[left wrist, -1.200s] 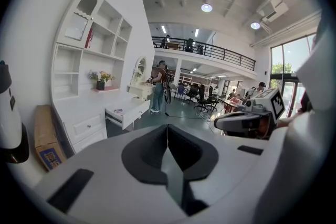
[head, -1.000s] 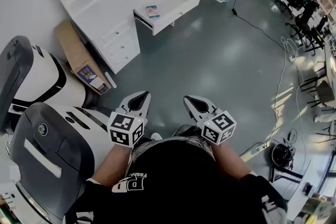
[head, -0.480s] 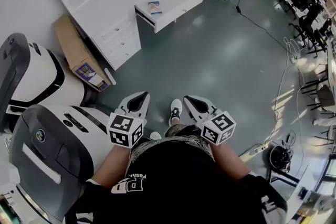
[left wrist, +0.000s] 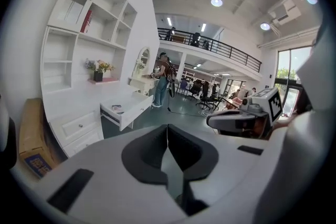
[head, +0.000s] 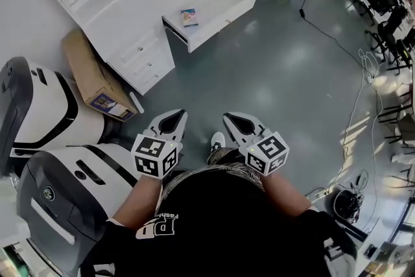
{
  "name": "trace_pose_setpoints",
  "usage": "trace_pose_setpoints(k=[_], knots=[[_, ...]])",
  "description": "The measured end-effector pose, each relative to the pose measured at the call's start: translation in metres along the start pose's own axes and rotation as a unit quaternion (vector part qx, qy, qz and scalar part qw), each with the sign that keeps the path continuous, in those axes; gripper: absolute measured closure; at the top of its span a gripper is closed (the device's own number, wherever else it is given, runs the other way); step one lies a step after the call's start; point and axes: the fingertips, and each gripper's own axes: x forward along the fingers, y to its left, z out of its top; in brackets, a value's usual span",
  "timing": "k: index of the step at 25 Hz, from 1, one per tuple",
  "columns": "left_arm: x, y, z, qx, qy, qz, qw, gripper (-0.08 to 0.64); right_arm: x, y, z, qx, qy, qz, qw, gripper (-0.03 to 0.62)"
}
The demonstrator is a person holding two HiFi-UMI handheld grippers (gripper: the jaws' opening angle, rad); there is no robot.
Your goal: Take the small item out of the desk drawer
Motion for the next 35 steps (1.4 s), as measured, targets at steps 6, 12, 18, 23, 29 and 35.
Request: trace_pose_setpoints(k=[6,12,18,23,29,35], knots=[[0.049,-0.001,0.029,0.007,0.007,0.013,0.9999,0.545,0.017,-0.054,0.026,-0.003,-0.004,0.019,1.000,0.583],[0.088,0.002,0.062,0.012,-0.002,0.036,0.9993,0.545,0.024,-0.101,0.055,-0.012,-0.016,0.036,0.999,0.583],[0.123,-0.005,0.077,0.014,-0.005,0.039,0.9991,0.545,0.025,-0.140,0.059,-0.002,-0.016,0.039,0.999,0.583],[0.132,-0.003,0.077,0.009,0.008,0.048,0.9988,0.545,0.026,-0.153,0.059,0.011,-0.015,0.043,0.999,0.583],[0.142,0.001,0.081,0.007,0.013,0.050,0.9986,0.545,0.031,-0.164,0.056,0.028,-0.007,0.045,0.999,0.583],[0.163,0.008,0.089,0.009,0.013,0.034,0.9993,0.545,0.040,-0.176,0.061,0.025,-0.004,0.034,0.999,0.583]])
